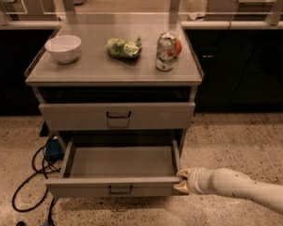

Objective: Open middle drawer

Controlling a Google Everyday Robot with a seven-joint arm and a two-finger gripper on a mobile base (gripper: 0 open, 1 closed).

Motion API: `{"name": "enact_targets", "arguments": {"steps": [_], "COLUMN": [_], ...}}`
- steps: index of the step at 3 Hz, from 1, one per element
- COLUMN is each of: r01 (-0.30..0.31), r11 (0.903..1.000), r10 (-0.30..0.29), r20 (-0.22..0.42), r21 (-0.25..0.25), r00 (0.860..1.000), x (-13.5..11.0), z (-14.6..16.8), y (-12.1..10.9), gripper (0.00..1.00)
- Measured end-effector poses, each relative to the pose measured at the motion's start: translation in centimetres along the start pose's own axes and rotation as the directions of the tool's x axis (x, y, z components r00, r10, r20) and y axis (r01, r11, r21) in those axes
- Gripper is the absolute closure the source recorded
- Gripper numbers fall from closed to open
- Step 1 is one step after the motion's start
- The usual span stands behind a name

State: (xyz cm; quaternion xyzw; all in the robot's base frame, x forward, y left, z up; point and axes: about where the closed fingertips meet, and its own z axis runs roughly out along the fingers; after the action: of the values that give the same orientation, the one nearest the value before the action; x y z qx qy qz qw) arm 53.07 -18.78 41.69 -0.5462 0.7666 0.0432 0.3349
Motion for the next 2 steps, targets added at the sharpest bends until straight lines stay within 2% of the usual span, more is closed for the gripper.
{"name": "enact_targets", "arguments": {"steps": [1, 2], "r01": [0.0, -0.013], "r11": [1.0, 0.9999], "r10": [0.0, 0.013], "r20": [0.0, 0.006], "r21": [0.0, 0.008], "r00": [1.0, 1.0], "x": [-0.3, 0.4], "z": [-0.4, -0.7], "y": [0.0, 1.4], "gripper": [1.0, 1.0]}}
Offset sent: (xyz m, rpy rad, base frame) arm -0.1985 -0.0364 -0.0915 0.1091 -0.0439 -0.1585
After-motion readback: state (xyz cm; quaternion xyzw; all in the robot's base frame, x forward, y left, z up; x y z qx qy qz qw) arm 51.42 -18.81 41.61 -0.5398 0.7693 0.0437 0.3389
